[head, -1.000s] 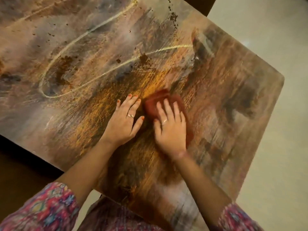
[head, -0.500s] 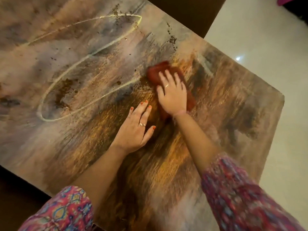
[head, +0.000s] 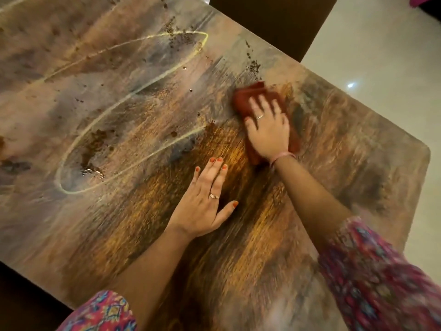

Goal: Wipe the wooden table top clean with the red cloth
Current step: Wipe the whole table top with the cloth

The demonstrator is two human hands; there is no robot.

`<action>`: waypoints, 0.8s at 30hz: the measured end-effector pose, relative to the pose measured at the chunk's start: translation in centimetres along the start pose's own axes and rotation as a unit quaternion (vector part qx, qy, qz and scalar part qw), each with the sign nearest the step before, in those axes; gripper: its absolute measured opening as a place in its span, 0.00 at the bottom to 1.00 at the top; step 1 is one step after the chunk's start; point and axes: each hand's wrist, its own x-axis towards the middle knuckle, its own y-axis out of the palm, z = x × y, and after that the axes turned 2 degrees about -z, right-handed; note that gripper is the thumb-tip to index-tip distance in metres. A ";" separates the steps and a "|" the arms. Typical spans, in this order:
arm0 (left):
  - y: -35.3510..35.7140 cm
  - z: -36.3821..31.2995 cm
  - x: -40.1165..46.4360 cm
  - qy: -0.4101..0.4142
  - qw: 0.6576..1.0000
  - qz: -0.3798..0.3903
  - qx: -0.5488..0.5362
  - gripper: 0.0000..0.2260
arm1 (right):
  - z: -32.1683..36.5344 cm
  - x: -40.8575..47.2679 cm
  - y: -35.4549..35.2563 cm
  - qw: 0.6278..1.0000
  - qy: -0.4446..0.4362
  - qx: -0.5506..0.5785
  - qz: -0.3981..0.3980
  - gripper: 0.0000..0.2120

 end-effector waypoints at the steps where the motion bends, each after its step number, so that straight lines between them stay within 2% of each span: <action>1: 0.0 -0.1 0.0 -0.001 1.000 0.000 -0.003 0.33 | 1.1 -2.2 0.7 0.989 -0.147 -0.008 0.033 0.25; 2: -0.1 -0.2 0.0 0.000 1.000 0.001 -0.006 0.33 | 1.4 -4.3 1.1 0.959 -0.271 -0.028 0.079 0.25; 3: -0.2 -0.2 0.0 0.003 1.000 0.008 -0.007 0.33 | 0.8 -4.9 0.9 0.927 -0.356 -0.039 0.112 0.25; 4: -0.3 -0.2 0.1 0.005 1.000 0.020 -0.007 0.33 | -0.5 -3.7 0.2 0.907 -0.397 -0.037 0.132 0.25; 5: -0.3 -0.2 0.3 0.006 0.999 0.035 -0.007 0.33 | -2.1 -1.8 -0.3 0.913 -0.388 -0.040 0.122 0.25; 6: -0.3 -0.2 0.4 0.007 0.999 0.051 -0.005 0.33 | -3.7 0.4 -0.8 0.939 -0.328 -0.042 0.098 0.25; 8: -0.3 -0.1 0.5 0.011 0.997 0.081 0.005 0.31 | -7.4 4.5 -2.3 0.996 -0.086 -0.019 0.032 0.25; 9: -0.3 0.0 0.5 0.013 0.996 0.093 0.010 0.30 | -9.0 6.0 -3.0 0.999 0.052 0.001 0.003 0.25; 10: -0.3 0.0 0.6 0.012 0.995 0.099 0.012 0.30 | -9.6 6.9 -3.6 0.985 0.169 0.023 -0.019 0.25; 11: -0.2 0.0 0.7 0.012 0.995 0.102 0.011 0.29 | -9.2 7.0 -3.7 0.968 0.247 0.037 -0.035 0.25; 12: -0.2 0.1 0.7 0.012 0.995 0.102 0.008 0.29 | -8.1 6.4 -3.3 0.959 0.276 0.039 -0.043 0.25; 13: -0.1 0.1 0.8 0.011 0.995 0.099 0.005 0.29 | -6.7 5.4 -2.7 0.963 0.261 0.034 -0.051 0.25; 15: -0.1 0.1 0.9 0.007 0.996 0.093 0.000 0.29 | -3.8 0.9 -0.7 0.989 0.133 0.004 -0.056 0.25; 17: 0.1 0.1 1.0 0.010 0.996 0.086 -0.001 0.29 | -2.4 -4.5 0.3 0.999 -0.013 -0.022 -0.023 0.25; 19: 0.1 0.0 1.1 0.011 0.996 0.086 -0.003 0.28 | -3.8 -5.1 -0.2 0.995 -0.101 -0.018 0.022 0.25; 21: 0.0 0.0 1.1 0.012 0.996 0.086 0.001 0.29 | -6.5 -0.8 -1.3 0.994 -0.108 -0.026 0.025 0.25; 24: 0.1 0.0 0.9 0.018 0.996 0.089 0.008 0.29 | -10.3 8.4 -3.0 0.999 0.029 -0.015 -0.004 0.25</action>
